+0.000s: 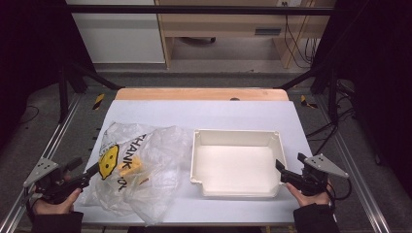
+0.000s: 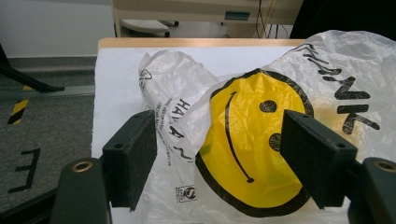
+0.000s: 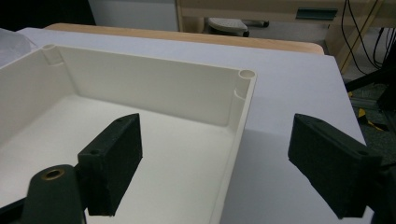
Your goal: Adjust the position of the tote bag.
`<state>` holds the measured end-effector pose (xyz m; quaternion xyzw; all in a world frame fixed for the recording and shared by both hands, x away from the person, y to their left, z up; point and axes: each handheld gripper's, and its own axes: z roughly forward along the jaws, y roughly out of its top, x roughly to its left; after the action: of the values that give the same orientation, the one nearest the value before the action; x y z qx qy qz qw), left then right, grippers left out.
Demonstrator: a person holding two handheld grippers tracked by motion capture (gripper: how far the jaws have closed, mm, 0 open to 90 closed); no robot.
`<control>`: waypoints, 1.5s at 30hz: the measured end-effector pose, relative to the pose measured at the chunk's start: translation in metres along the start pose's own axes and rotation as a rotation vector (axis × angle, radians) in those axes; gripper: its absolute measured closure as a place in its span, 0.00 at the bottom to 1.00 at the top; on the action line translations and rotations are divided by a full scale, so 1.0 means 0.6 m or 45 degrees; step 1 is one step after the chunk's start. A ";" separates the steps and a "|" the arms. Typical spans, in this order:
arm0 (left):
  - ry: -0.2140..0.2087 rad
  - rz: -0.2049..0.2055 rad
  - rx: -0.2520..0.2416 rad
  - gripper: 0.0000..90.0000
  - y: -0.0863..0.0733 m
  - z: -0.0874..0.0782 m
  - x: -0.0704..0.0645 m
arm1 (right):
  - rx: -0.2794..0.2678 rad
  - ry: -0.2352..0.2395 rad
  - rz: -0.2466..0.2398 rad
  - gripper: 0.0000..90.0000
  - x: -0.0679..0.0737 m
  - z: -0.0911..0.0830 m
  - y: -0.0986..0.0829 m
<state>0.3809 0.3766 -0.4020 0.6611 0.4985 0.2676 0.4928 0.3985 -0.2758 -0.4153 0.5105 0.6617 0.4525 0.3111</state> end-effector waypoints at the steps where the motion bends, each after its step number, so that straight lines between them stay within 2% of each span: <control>1: -0.006 -0.002 -0.002 0.32 -0.001 0.000 -0.001 | -0.001 0.001 0.001 0.20 0.000 0.000 0.000; 11: -0.026 0.013 -0.018 0.34 0.005 -0.004 -0.008 | 0.005 0.009 -0.001 0.20 0.005 -0.001 0.002; 18: -0.048 0.043 -0.036 0.33 0.014 -0.004 -0.026 | 0.013 0.024 -0.011 0.20 0.014 0.002 0.003; 28: -0.084 0.051 -0.057 0.32 0.022 -0.001 -0.044 | 0.023 0.056 -0.022 0.20 0.028 0.007 0.005; 45: -0.137 0.115 -0.038 0.30 0.032 0.013 -0.086 | 0.033 0.115 -0.051 0.19 0.061 0.014 0.012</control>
<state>0.3765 0.3255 -0.3805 0.6890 0.4368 0.2609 0.5161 0.3981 -0.2382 -0.4102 0.4801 0.6911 0.4602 0.2832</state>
